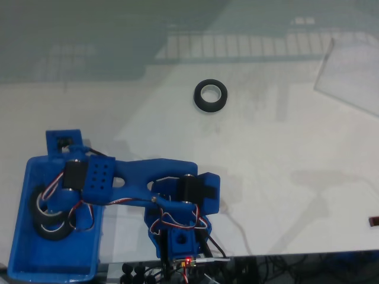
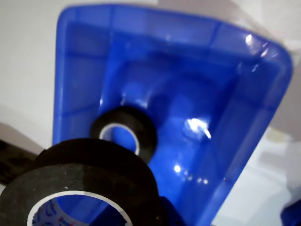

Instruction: Grasp all tape and put them in the bin.

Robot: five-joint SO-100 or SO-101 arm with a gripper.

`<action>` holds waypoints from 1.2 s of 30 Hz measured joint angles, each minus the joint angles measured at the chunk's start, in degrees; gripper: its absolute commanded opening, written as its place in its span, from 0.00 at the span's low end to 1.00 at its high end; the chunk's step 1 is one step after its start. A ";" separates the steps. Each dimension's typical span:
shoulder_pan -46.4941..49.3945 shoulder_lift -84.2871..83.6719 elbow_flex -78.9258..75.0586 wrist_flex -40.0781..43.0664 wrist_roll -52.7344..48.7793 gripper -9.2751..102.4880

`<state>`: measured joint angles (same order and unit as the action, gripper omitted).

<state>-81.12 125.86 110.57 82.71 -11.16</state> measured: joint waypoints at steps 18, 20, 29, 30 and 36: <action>0.62 -1.14 0.53 -1.76 3.34 0.35; 1.85 -0.53 0.53 -2.11 3.34 0.35; 15.29 4.48 0.53 -4.66 1.93 0.35; 18.11 5.10 0.53 -5.27 1.76 0.34; 37.00 6.86 0.62 -10.55 2.29 0.34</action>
<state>-44.12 132.71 111.18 72.16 -8.88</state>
